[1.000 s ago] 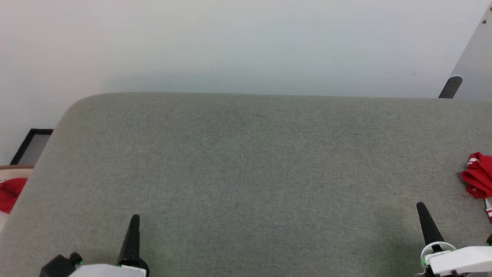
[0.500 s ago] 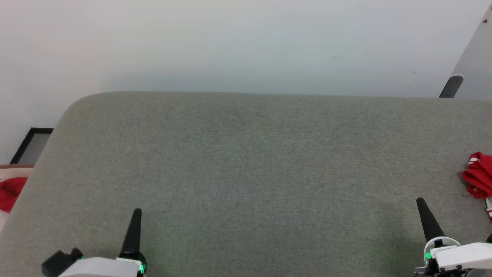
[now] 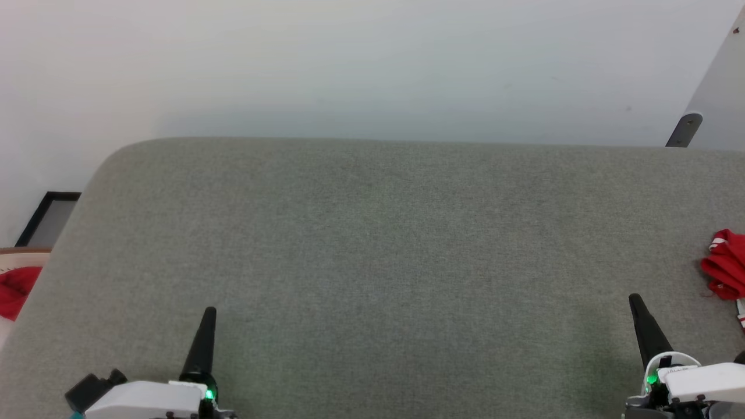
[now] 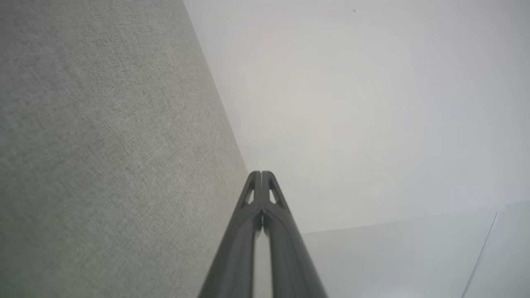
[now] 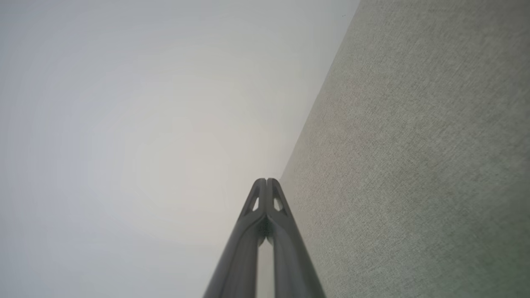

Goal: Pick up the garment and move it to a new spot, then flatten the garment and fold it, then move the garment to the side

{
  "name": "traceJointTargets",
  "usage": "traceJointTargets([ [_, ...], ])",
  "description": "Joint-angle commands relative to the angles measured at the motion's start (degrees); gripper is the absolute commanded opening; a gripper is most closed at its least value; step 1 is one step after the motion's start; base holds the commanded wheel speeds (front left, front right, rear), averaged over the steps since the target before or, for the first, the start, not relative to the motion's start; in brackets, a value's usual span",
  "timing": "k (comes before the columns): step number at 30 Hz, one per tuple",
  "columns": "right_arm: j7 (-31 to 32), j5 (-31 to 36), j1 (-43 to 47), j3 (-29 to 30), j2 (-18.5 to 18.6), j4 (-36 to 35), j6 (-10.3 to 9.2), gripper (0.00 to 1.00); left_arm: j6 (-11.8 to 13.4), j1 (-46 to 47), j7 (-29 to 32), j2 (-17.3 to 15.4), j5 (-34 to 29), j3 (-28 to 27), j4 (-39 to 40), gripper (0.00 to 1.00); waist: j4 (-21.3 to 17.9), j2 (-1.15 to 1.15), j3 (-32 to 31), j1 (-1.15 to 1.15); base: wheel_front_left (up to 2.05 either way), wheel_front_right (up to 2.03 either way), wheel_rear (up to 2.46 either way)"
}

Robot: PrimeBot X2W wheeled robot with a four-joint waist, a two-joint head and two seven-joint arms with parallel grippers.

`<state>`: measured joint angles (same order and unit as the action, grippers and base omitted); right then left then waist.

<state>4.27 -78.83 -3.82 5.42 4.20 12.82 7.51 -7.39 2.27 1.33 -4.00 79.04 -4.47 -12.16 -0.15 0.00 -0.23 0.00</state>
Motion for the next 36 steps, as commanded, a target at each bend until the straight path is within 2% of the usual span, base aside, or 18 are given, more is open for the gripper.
traceJointTargets([
  [1, 0.22, -1.21, -0.89, 0.32, -0.16, -0.15, -0.02, 0.0, -0.13, 1.09, 0.3, -0.15, 1.04, -0.21, 0.1, 0.0, 0.01, 0.0, 0.01, 0.0, 0.0, 0.0, 0.0],
  [36, 2.38, -13.77, -2.84, 1.21, -1.49, 1.27, -0.03, 0.0, -0.18, 4.2, 4.33, 0.21, 14.57, -0.82, -1.97, 0.0, 0.15, 0.0, 0.41, 0.0, 0.0, 0.0, 0.0],
])
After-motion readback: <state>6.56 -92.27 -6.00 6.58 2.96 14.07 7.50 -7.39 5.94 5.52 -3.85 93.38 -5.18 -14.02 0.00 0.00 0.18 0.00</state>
